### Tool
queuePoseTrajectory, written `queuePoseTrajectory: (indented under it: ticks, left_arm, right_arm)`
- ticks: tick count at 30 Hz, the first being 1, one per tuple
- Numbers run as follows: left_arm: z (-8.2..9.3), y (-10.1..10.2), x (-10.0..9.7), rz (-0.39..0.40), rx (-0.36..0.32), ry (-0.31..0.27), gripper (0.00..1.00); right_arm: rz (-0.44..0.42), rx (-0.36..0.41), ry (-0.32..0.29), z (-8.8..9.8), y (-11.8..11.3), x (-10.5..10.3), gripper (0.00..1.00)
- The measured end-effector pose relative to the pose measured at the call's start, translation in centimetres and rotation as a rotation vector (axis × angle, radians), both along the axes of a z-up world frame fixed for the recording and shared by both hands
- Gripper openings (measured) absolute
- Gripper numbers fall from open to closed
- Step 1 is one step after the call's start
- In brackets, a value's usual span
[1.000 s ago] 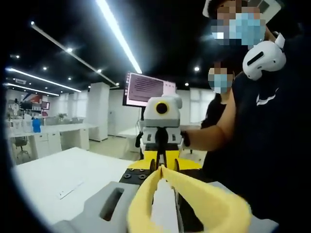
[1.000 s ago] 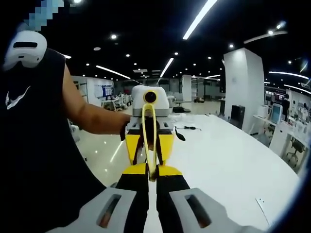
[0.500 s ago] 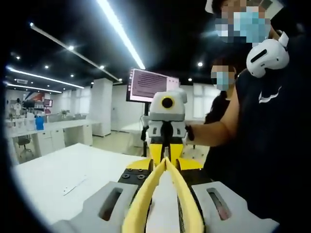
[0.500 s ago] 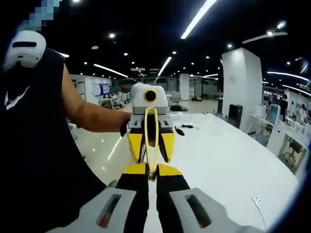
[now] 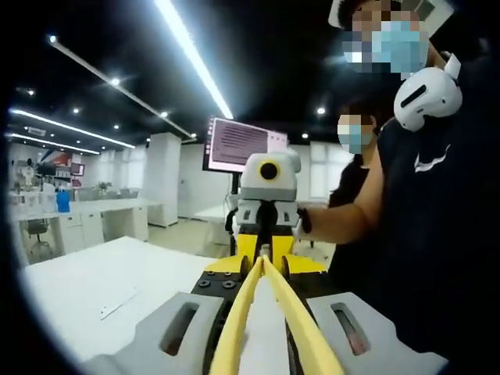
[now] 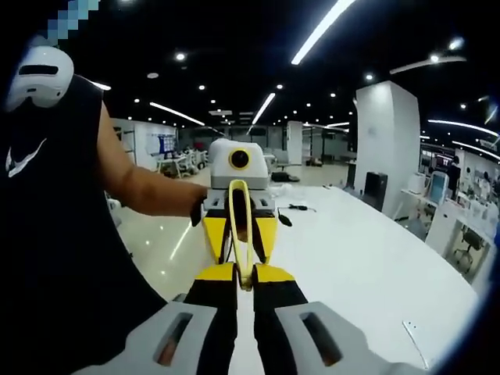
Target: Place the target food into the container with the food tongs after gripping and lifting it, then release it inside without dropping or visibly crushing the food.
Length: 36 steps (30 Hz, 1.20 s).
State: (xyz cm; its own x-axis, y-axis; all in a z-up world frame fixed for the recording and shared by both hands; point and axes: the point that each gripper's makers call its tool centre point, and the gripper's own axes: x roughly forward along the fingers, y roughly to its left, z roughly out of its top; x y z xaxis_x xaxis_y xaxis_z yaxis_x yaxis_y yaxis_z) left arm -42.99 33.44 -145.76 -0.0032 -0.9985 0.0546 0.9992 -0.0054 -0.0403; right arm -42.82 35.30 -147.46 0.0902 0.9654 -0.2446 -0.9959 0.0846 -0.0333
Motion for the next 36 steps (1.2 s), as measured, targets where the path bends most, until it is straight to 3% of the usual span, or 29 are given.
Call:
queuePoseTrajectory:
  ticks: [2, 3, 4, 11, 14, 16, 19, 27, 36]
  left_arm:
    - [0.2, -0.1, 0.2, 0.012, 0.001, -0.017, 0.15]
    - [0.4, -0.1, 0.3, 0.011, -0.010, 0.003, 0.16]
    - [0.4, -0.1, 0.4, 0.006, -0.007, 0.015, 0.16]
    - [0.6, -0.1, 0.7, 0.007, -0.019, 0.013, 0.18]
    - [1.0, 0.1, 0.5, 0.002, -0.033, 0.020, 0.17]
    - [0.9, -0.2, 0.5, 0.005, -0.028, 0.014, 0.15]
    - [1.8, 0.0, 0.6, 0.003, -0.079, 0.035, 0.14]
    - [1.9, 0.3, 0.2, 0.006, -0.074, 0.030, 0.14]
    - [0.5, 0.4, -0.1, 0.007, -0.003, 0.003, 0.13]
  right_arm:
    - [-0.011, 0.025, -0.039, 0.3, -0.2, 0.4, 0.10]
    - [0.023, 0.057, -0.021, 0.7, 0.1, -0.3, 0.13]
    - [0.000, 0.059, -0.026, 0.7, -0.2, 0.0, 0.13]
    - [-0.019, 0.093, -0.012, 1.0, -1.1, 0.2, 0.16]
    - [-0.019, 0.126, 0.011, 1.4, -1.2, 0.1, 0.14]
    - [-0.028, 0.106, -0.026, 1.1, -1.1, 0.3, 0.08]
    - [-0.043, 0.172, 0.020, 2.0, -0.9, 0.4, 0.03]
    - [-0.056, 0.148, 0.002, 1.9, -0.5, 0.5, 0.03]
    - [-0.069, 0.078, -0.017, 0.8, -0.3, 0.1, 0.03]
